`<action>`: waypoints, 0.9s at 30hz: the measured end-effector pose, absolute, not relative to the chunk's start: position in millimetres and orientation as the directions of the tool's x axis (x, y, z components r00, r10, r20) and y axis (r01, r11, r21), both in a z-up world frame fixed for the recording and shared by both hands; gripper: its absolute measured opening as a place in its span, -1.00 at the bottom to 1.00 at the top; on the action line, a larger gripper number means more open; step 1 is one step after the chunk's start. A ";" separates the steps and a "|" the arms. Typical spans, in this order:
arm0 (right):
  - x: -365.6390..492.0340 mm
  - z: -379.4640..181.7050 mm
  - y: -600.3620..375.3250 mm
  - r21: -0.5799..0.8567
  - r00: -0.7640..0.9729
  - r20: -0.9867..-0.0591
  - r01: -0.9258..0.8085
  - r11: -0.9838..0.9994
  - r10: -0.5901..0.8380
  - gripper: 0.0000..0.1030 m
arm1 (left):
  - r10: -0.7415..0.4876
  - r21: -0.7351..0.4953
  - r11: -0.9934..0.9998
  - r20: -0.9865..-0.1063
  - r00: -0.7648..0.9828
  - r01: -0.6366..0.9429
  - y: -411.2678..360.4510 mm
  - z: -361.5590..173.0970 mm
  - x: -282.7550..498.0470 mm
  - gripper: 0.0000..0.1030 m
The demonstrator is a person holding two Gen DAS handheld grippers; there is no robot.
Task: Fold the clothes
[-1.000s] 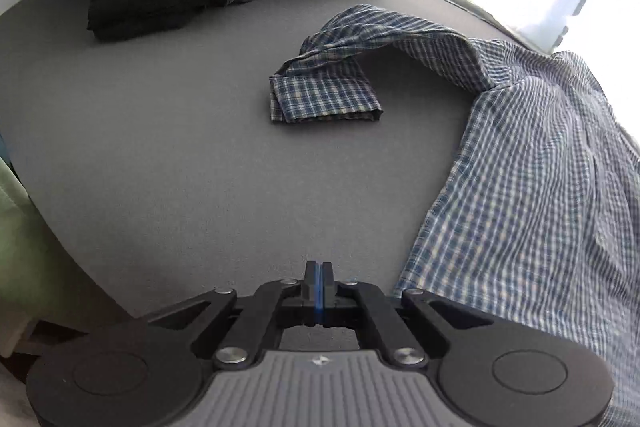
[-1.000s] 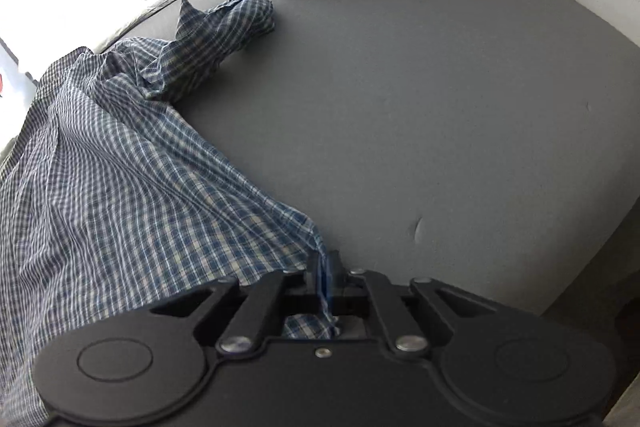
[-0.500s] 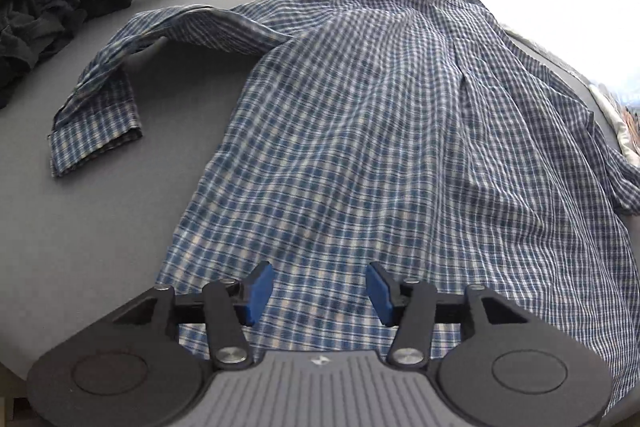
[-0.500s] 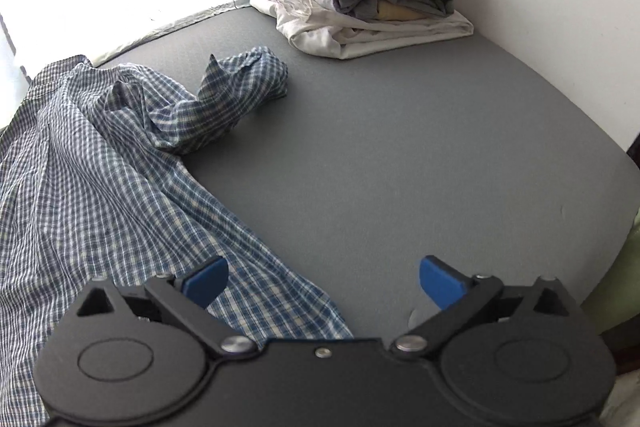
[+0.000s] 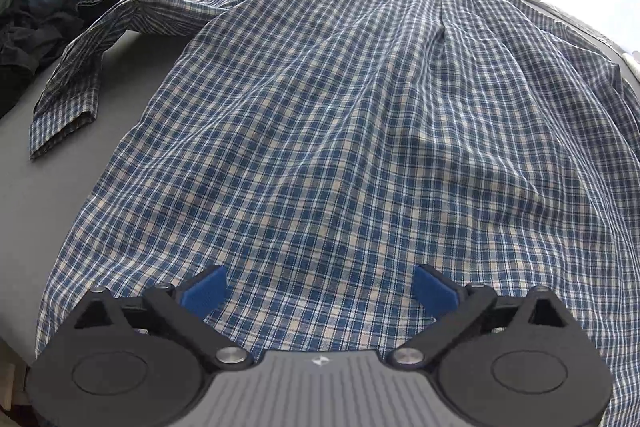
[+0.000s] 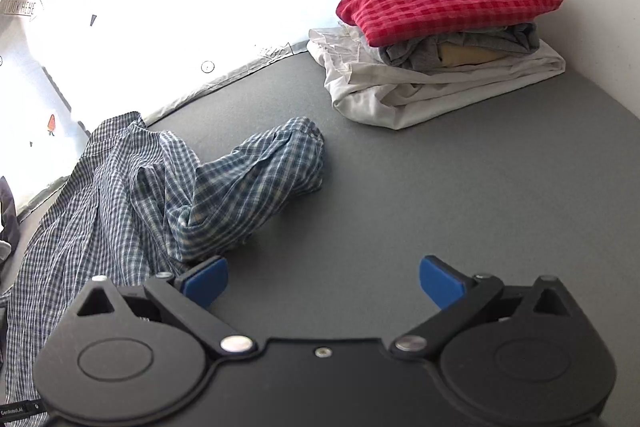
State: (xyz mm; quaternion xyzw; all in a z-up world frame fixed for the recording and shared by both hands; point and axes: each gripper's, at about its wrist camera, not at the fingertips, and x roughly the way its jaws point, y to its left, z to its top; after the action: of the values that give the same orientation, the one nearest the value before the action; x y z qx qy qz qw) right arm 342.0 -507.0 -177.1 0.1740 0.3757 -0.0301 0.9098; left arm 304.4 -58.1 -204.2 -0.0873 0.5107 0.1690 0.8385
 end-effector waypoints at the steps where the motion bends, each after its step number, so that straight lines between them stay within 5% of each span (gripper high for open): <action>1: 347.5 -177.5 -511.3 0.300 0.717 -0.691 0.176 0.937 0.087 1.00 | 0.196 0.021 0.922 -0.886 0.421 -0.387 -57.4 -204.6 303.8 1.00; 14: 459.9 -203.0 -534.7 0.446 0.704 -0.686 0.205 0.871 0.186 0.98 | 0.205 0.022 0.920 -0.878 0.433 -0.392 -58.6 -206.8 306.3 1.00; 18: 492.2 -212.3 -529.6 0.446 0.658 -0.734 0.282 0.849 0.167 0.37 | 0.183 0.021 0.931 -0.890 0.417 -0.364 -53.9 -206.4 315.5 1.00; 21: 504.4 -219.1 -527.5 0.482 0.652 -0.730 0.284 0.829 0.202 0.25 | 0.157 0.020 0.947 -0.899 0.410 -0.320 -48.2 -206.1 324.6 1.00; 23: 508.4 -223.7 -525.6 0.508 0.633 -0.736 0.280 0.815 0.241 -0.13 | 0.145 0.019 0.954 -0.902 0.406 -0.298 -46.3 -206.2 329.6 1.00; 25: 507.0 -222.5 -524.2 0.511 0.633 -0.732 0.267 0.817 0.251 -0.75 | 0.139 0.019 0.958 -0.903 0.407 -0.285 -45.0 -206.3 333.1 1.00; 27: 501.2 -216.3 -524.3 0.505 0.653 -0.719 0.256 0.825 0.237 -0.91 | 0.138 0.019 0.960 -0.900 0.413 -0.280 -44.6 -206.8 335.0 1.00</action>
State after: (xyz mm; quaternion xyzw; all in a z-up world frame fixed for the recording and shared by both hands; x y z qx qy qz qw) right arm 501.2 -524.3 -216.3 0.2961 0.4166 -0.0055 0.8595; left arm 335.0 -44.6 -206.8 -0.0673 0.5273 0.1249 0.8377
